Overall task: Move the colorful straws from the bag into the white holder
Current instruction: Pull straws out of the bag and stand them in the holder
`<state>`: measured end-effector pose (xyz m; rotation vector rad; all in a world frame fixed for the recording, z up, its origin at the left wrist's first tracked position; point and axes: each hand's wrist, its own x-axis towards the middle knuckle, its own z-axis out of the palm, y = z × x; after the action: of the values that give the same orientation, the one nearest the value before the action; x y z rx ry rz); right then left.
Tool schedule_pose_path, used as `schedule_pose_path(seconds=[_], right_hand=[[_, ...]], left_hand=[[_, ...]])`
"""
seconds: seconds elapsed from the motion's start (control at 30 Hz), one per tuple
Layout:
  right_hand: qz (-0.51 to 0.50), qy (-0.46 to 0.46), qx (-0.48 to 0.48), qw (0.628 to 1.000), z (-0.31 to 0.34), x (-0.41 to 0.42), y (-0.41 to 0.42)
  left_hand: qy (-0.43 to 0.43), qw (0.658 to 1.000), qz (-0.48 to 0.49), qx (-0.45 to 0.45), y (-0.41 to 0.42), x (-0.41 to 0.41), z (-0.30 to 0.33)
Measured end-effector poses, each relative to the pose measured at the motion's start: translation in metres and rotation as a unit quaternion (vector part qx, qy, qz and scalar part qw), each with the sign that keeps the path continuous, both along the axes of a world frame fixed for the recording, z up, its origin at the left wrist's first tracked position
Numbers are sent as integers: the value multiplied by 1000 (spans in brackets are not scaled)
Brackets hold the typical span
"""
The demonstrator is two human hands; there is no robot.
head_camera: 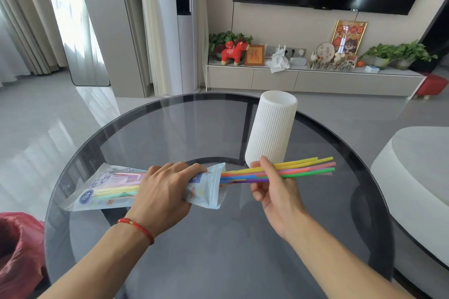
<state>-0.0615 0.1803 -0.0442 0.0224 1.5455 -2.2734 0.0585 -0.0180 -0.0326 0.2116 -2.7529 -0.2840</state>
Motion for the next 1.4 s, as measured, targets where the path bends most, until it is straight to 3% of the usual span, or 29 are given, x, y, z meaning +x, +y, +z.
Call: schedule_pose_path(seconds=[0.17,0.37,0.57,0.7,0.8,0.93,1.07,1.27,1.4], right_hand=[[-71,98,54,991,10,-25,28],[-104,224,145,958,31,-49,92],[-19,394,290,872,109,-67,122],[53,461,370,804,161,-66,110],[94,477,390,782,180,-54,82],[139,490,410,756,176,-22,38],[145,498,380,766,161,7,7],[136,433,270,849,147,19,-8],[152,399,256,867,140,18,-8]], left_hand=[[-24,999,13,-22,-9,2,-4],[-117,992,26,-47,-15,5,-14],[-153,987,11,-53,-3,6,-20],[-169,984,-33,-40,14,4,-20],[-85,990,-98,52,37,-4,-16],[-34,960,-129,245,74,-14,-17],[1,925,-74,373,86,-16,-18],[55,901,-75,423,84,-11,-15],[40,889,-61,451,85,-13,-15]])
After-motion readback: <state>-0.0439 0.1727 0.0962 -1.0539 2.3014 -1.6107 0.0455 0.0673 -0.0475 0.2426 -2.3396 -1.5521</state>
